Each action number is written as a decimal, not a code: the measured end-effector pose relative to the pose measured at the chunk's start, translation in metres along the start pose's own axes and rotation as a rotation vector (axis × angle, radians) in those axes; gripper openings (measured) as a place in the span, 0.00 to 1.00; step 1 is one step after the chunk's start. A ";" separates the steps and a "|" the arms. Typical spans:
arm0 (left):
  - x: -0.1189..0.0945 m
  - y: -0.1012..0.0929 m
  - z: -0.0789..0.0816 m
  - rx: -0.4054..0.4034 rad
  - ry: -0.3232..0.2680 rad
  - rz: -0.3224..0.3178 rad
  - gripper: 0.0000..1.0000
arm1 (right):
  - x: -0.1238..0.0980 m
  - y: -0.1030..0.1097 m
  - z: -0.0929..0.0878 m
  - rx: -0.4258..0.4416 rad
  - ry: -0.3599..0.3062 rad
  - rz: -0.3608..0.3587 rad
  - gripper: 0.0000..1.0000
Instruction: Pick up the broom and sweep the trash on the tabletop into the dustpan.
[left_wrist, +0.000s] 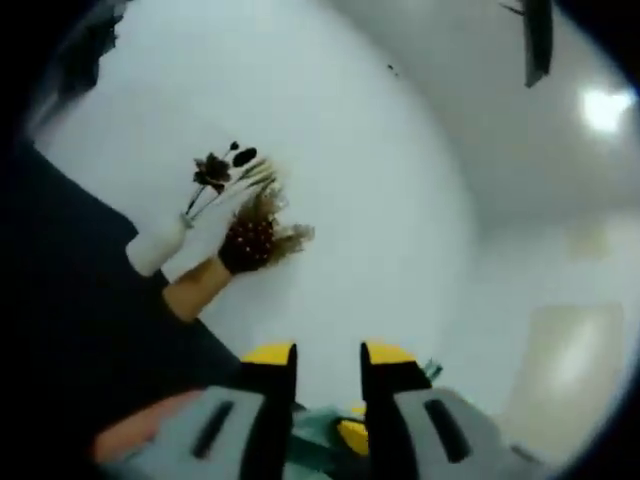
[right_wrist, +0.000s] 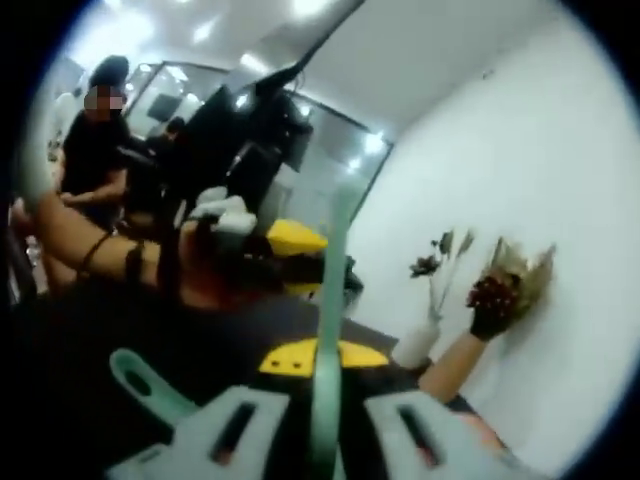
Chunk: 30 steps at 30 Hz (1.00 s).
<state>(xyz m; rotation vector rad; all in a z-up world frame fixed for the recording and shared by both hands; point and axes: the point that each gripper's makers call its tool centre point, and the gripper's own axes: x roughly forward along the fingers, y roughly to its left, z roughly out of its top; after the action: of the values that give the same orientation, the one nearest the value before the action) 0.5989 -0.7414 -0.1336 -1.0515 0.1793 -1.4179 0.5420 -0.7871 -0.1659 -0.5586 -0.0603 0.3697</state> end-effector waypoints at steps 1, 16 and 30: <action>-0.001 0.001 0.001 -0.015 -0.006 0.004 0.26 | 0.000 -0.001 -0.003 0.001 0.001 0.005 0.05; -0.017 -0.053 -0.042 0.395 0.105 0.056 0.50 | 0.002 -0.004 -0.020 -0.115 0.014 -0.078 0.05; 0.012 -0.064 -0.077 0.777 0.132 0.118 0.41 | 0.003 0.010 -0.024 -0.157 0.021 -0.068 0.05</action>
<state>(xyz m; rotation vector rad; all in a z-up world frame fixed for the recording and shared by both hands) 0.5052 -0.7764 -0.1283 -0.3029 -0.2052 -1.2803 0.5448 -0.7901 -0.1918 -0.7134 -0.0886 0.2946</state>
